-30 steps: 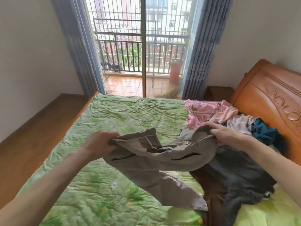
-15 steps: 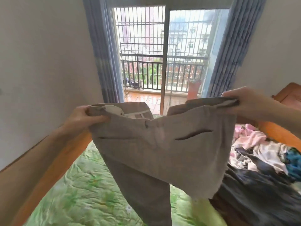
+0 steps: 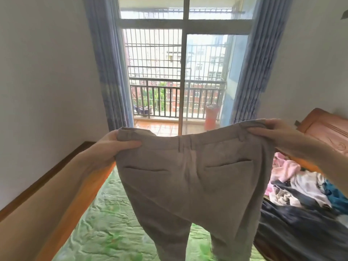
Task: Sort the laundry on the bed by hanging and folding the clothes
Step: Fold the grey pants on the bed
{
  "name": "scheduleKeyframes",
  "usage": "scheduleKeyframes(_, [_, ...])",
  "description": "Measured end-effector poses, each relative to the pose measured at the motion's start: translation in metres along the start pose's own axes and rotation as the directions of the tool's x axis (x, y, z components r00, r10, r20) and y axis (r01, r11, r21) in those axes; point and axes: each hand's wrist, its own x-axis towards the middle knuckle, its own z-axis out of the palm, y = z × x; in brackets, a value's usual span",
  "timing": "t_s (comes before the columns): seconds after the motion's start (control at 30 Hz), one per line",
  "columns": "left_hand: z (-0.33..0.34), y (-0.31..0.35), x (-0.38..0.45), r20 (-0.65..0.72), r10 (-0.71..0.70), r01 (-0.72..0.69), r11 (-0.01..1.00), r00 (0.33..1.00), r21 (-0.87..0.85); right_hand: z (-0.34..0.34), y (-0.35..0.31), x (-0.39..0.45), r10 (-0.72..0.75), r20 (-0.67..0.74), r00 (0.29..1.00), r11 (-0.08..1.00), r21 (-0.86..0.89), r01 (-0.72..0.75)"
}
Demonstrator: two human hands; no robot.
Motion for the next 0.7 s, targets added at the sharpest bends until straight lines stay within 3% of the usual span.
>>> scheduleKeyframes(0.1, [0.004, 0.019, 0.004, 0.149, -0.014, 0.012, 1.000, 0.989, 0.016, -0.003, -0.015, -0.008, 0.019, 0.110, 0.994, 0.979, 0.201, -0.041])
scheduleKeyframes(0.17, [0.009, 0.021, 0.012, 0.159, -0.044, 0.049, 0.998, 0.986, -0.031, -0.006, -0.021, -0.007, 0.043, 0.086, 0.995, 0.980, 0.190, -0.059])
scheduleKeyframes(0.3, [0.030, 0.009, 0.042, -0.118, -0.183, 0.174, 0.981, 0.976, -0.087, -0.003, -0.010, 0.004, 0.008, -0.120, 0.993, 0.995, -0.096, -0.019])
scheduleKeyframes(0.4, [0.040, -0.002, 0.062, -0.325, -0.209, 0.155, 0.971, 0.923, -0.182, -0.008, 0.000, 0.004, 0.040, -0.183, 0.982, 0.998, -0.043, -0.049])
scheduleKeyframes(0.53, [0.057, -0.008, 0.077, -0.318, -0.239, 0.172, 0.959, 0.918, -0.226, -0.009, 0.019, 0.006, 0.053, -0.283, 0.958, 0.979, -0.176, -0.106])
scheduleKeyframes(0.7, [0.088, -0.024, 0.087, -0.434, -0.261, 0.172, 0.957, 0.862, -0.233, 0.013, 0.043, 0.010, 0.058, -0.500, 0.864, 0.982, -0.125, -0.138])
